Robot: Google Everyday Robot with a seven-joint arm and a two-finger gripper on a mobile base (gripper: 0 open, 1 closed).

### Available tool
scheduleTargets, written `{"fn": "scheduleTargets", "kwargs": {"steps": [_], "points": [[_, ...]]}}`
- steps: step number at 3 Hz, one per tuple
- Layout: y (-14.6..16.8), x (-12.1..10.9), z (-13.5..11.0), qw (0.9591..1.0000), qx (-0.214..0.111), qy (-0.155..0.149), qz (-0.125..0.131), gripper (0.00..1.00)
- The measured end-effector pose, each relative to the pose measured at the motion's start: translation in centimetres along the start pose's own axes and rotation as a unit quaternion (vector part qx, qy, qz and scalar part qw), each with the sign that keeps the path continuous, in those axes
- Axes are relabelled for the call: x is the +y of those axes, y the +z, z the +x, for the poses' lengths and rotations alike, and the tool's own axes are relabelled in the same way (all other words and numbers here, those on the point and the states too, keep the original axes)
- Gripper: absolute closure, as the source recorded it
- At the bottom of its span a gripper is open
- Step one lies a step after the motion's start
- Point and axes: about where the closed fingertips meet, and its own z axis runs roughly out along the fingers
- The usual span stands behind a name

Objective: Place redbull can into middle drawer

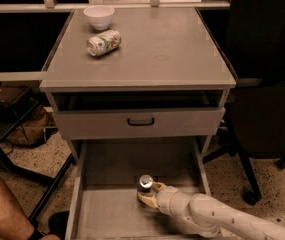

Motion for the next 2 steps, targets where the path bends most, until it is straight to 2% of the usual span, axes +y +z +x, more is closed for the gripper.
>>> {"fn": "scheduleTargets", "kwargs": {"steps": [1,2], "points": [[0.0,0.0,0.0,1.0,0.0,0.0,0.0,0.81],[0.0,0.0,0.0,1.0,0.0,0.0,0.0,0.58]]}}
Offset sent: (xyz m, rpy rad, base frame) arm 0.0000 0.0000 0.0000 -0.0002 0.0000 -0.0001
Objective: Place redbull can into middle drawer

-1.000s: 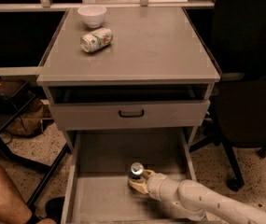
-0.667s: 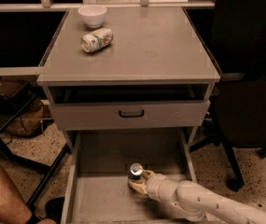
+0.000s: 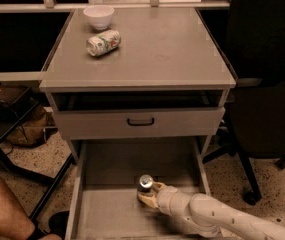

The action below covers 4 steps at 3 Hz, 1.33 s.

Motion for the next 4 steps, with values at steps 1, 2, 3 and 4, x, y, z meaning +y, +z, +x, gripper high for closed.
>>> {"fn": "scheduleTargets", "kwargs": {"steps": [1,2,3,4], "points": [[0.0,0.0,0.0,1.0,0.0,0.0,0.0,0.35],[0.0,0.0,0.0,1.0,0.0,0.0,0.0,0.12],[0.01,0.01,0.0,1.0,0.0,0.0,0.0,0.0],[0.01,0.01,0.0,1.0,0.0,0.0,0.0,0.0]]}}
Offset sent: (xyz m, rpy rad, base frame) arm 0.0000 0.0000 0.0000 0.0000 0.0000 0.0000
